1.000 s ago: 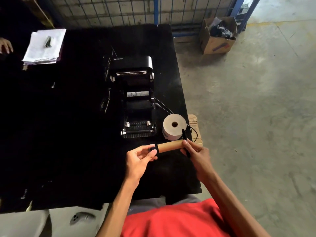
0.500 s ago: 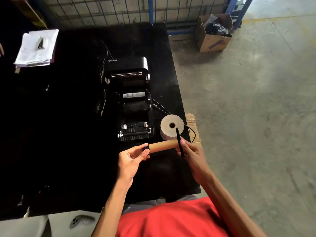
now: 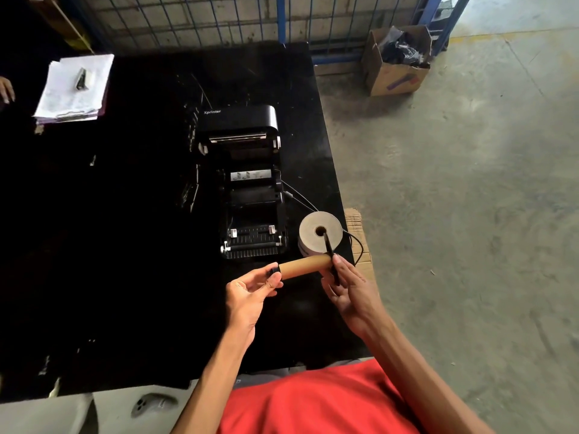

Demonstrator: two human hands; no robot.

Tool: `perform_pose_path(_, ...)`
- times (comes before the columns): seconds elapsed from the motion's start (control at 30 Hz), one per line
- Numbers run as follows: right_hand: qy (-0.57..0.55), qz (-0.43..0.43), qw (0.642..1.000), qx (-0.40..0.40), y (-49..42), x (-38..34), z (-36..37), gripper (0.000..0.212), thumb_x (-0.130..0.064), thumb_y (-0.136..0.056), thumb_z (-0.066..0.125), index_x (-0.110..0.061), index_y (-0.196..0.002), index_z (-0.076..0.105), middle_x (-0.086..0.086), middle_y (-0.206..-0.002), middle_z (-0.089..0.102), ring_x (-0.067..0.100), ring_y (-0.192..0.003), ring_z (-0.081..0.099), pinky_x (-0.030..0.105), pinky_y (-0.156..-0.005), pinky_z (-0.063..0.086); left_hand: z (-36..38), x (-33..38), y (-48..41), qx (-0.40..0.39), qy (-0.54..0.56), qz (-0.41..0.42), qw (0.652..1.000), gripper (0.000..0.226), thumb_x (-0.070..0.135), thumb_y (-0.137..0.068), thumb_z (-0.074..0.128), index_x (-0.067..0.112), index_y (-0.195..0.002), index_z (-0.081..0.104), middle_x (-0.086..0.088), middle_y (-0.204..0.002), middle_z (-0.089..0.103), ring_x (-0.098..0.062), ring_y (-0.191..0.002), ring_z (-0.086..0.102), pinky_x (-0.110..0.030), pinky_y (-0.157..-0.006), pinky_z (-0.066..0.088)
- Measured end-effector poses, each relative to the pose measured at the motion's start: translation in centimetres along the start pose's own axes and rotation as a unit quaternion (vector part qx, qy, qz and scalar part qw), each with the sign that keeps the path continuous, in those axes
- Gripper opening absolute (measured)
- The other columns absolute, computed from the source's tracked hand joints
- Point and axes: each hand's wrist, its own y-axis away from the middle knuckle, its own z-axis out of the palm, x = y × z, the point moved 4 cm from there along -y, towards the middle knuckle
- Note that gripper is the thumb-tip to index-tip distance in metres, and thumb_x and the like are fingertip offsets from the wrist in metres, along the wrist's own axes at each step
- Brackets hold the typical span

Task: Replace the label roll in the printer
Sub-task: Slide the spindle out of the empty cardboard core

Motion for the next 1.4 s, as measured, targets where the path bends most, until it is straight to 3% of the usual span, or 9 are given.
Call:
perform_pose_path(0.1, 0.008, 0.025, 1.0, -0.015, 0.0, -0.1, 0.0, 0.042, -0.018, -0.073, 0.079, -0.014, -0.114, 0.074, 0.001, -0.103, 0.079, 0.015, -0.1, 0.072, 0.03, -0.09, 0.053, -0.3, -0.1, -0.1, -0.002, 0.014, -0.009, 1.0, 0.035, 0.021, -0.07, 0.08, 0.015, -0.105, 0.078, -0.009, -0.087, 0.08, -0.021, -0.085, 0.077, -0.023, -0.074, 0.062)
perform_pose_path(0.27, 0.003, 0.069, 0.997, -0.04, -0.1, 0.2, -1.0, 0.037, -0.014, -0.07, 0.081, -0.01, -0.107, 0.077, -0.004, -0.081, 0.071, 0.005, -0.07, 0.057, 0.023, -0.086, 0.046, -0.3, 0.1, 0.2, -0.044, 0.047, -0.023, 0.998, 0.032, 0.011, -0.086, 0.071, 0.005, -0.117, 0.072, -0.017, -0.095, 0.079, -0.032, -0.086, 0.077, -0.026, -0.076, 0.063)
perform_pose_path(0.33, -0.017, 0.071, 0.996, -0.053, -0.2, 0.2, -1.4, 0.034, -0.011, -0.072, 0.081, -0.007, -0.106, 0.076, 0.001, -0.086, 0.072, 0.008, -0.075, 0.06, 0.022, -0.086, 0.052, 0.0, 0.0, 0.5, -0.058, 0.046, -0.025, 0.997, 0.036, 0.015, -0.085, 0.071, 0.001, -0.119, 0.07, -0.02, -0.094, 0.078, -0.032, -0.089, 0.077, -0.028, -0.08, 0.063)
perform_pose_path(0.43, -0.002, 0.049, 0.997, -0.064, -0.1, -0.1, -2.1, 0.027, -0.01, -0.073, 0.079, -0.005, -0.1, 0.079, 0.003, -0.087, 0.073, 0.008, -0.074, 0.069, 0.02, -0.073, 0.06, 0.0, 0.0, 0.7, -0.042, 0.044, -0.024, 0.998, 0.036, 0.012, -0.083, 0.075, 0.001, -0.118, 0.071, -0.017, -0.098, 0.078, -0.03, -0.091, 0.077, -0.02, -0.079, 0.06)
perform_pose_path(0.63, 0.152, -0.027, 0.984, -0.084, 0.4, -0.7, -2.9, 0.024, -0.02, -0.074, 0.081, -0.012, -0.097, 0.084, 0.006, -0.094, 0.08, 0.011, -0.089, 0.076, 0.021, -0.08, 0.061, -0.5, 0.0, 0.6, -0.049, 0.057, -0.021, 0.997, 0.032, 0.004, -0.079, 0.077, 0.001, -0.111, 0.074, -0.016, -0.1, 0.078, -0.03, -0.09, 0.077, -0.017, -0.073, 0.059)
perform_pose_path(0.77, 0.172, -0.053, 0.979, -0.094, 0.1, -0.9, -3.6, 0.035, -0.022, -0.081, 0.077, -0.004, -0.112, 0.076, 0.019, -0.109, 0.078, 0.027, -0.1, 0.076, 0.031, -0.089, 0.062, -0.6, 0.1, 0.5, -0.067, 0.013, 0.0, 0.998, 0.038, 0.014, -0.076, 0.08, 0.002, -0.112, 0.074, -0.012, -0.1, 0.079, -0.029, -0.091, 0.077, -0.02, -0.076, 0.06)
perform_pose_path(0.93, 0.153, -0.071, 0.984, -0.052, -0.5, -2.2, -6.1, 0.032, -0.018, -0.085, 0.072, -0.001, -0.113, 0.073, 0.022, -0.115, 0.076, 0.029, -0.105, 0.075, 0.029, -0.083, 0.062, -3.3, -1.1, -1.2, -0.022, -0.014, 0.008, 1.0, 0.022, 0.012, -0.084, 0.077, 0.007, -0.105, 0.077, -0.008, -0.099, 0.079, -0.024, -0.089, 0.077, -0.021, -0.076, 0.06)
perform_pose_path(1.2, 0.125, -0.078, 0.989, 0.005, -0.4, -3.1, -10.7, 0.029, -0.018, -0.082, 0.071, -0.005, -0.107, 0.075, 0.015, -0.106, 0.079, 0.022, -0.094, 0.078, 0.03, -0.085, 0.063, -6.1, -8.9, -3.2, 0.039, -0.028, -0.113, 0.992, 0.014, 0.0, -0.081, 0.078, 0.005, -0.094, 0.075, -0.023, -0.101, 0.075, -0.026, -0.086, 0.076, -0.029, -0.083, 0.061)
perform_pose_path(1.4, 0.086, -0.052, 0.995, 0.022, 0.0, -1.8, -12.1, 0.024, -0.009, -0.093, 0.063, 0.001, -0.114, 0.07, 0.013, -0.1, 0.081, 0.02, -0.088, 0.079, 0.029, -0.083, 0.064, -3.8, -11.4, -1.9, 0.099, -0.15, -0.053, 0.982, 0.023, 0.002, -0.067, 0.088, 0.017, -0.078, 0.073, 0.001, -0.074, 0.075, -0.008, -0.07, 0.073, -0.019, -0.065, 0.054)
